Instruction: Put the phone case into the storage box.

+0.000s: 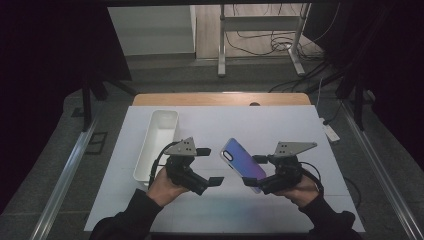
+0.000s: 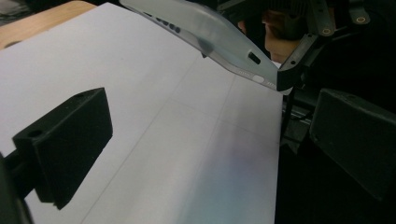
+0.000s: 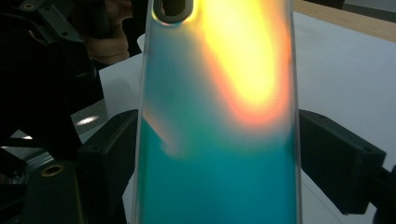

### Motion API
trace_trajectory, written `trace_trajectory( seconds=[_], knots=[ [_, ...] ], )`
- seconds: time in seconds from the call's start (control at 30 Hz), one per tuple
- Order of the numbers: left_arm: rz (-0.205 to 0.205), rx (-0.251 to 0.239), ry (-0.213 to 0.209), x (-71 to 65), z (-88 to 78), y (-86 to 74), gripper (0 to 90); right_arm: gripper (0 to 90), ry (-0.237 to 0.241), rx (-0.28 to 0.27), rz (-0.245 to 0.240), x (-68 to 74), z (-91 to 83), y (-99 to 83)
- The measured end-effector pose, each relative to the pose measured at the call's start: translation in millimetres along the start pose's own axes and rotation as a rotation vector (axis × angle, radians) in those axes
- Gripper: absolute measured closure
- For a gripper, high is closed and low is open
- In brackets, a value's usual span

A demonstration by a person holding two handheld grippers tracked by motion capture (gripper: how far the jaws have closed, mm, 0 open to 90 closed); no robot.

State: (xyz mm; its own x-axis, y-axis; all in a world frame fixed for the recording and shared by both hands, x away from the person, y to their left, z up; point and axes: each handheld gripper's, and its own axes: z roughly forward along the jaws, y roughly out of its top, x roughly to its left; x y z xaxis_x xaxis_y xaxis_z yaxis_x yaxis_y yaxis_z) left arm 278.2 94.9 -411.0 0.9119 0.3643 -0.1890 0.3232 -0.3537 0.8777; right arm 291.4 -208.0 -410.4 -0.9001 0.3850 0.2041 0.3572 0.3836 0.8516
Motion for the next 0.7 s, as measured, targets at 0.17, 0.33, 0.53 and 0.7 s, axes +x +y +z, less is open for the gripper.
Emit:
trace_trajectory(
  seconds=[0.17,0.33,0.53,0.7],
  knots=[
    [0.014,0.012,-0.03,-3.4,2.8,-1.3,0.0,16.8,0.024,0.006,-0.014,4.6,4.9,0.5],
    [0.018,0.013,-0.05,-5.3,3.6,-1.3,0.0,16.8,0.036,0.01,-0.026,7.8,8.1,0.7],
    [0.035,0.019,-0.071,-7.8,3.6,-1.2,4.8,16.8,0.046,0.013,-0.039,10.4,10.5,1.2],
    [0.038,0.022,-0.104,-8.7,1.2,-0.8,19.8,16.8,0.047,0.014,-0.046,12.0,11.4,1.5]
  ],
)
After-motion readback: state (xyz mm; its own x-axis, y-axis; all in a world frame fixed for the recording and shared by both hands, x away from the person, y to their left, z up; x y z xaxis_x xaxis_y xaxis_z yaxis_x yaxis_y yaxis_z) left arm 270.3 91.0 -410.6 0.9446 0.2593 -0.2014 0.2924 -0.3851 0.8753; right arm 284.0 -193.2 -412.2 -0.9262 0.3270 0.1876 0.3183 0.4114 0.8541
